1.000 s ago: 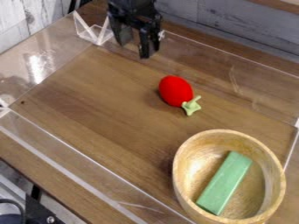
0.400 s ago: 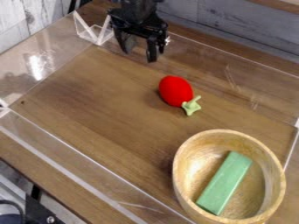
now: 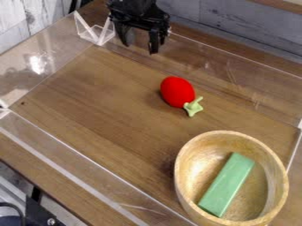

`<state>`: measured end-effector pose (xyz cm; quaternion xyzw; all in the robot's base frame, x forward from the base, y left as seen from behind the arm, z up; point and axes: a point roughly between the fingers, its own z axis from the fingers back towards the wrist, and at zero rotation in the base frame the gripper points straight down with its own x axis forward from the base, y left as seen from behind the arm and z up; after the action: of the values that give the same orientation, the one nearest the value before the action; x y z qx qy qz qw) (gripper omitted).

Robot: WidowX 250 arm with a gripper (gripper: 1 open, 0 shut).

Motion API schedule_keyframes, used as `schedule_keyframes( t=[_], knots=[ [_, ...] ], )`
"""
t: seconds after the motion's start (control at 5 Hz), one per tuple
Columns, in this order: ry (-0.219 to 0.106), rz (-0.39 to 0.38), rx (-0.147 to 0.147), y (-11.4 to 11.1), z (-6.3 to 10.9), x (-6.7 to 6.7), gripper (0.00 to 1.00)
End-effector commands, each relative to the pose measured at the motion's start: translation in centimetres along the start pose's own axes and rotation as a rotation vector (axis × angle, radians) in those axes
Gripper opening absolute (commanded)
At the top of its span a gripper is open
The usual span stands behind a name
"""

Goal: Move the red object to the right side of the table

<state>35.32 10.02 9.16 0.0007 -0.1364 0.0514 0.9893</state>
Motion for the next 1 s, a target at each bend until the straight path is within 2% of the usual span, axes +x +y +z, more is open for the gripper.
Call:
schedule_keyframes(
  t=[0.0, 0.2, 0.4, 0.8],
  knots=[
    [-0.07, -0.014, 0.014, 0.88, 1.07, 1.9, 1.0],
    [-0.074, -0.066, 0.0, 0.64, 0.51, 2.53, 1.0],
    [-0.073, -0.109, -0.017, 0.43, 0.19, 2.51, 1.0],
    [-0.077, -0.087, -0.023, 1.22, 0.41, 2.4, 1.0]
  ],
)
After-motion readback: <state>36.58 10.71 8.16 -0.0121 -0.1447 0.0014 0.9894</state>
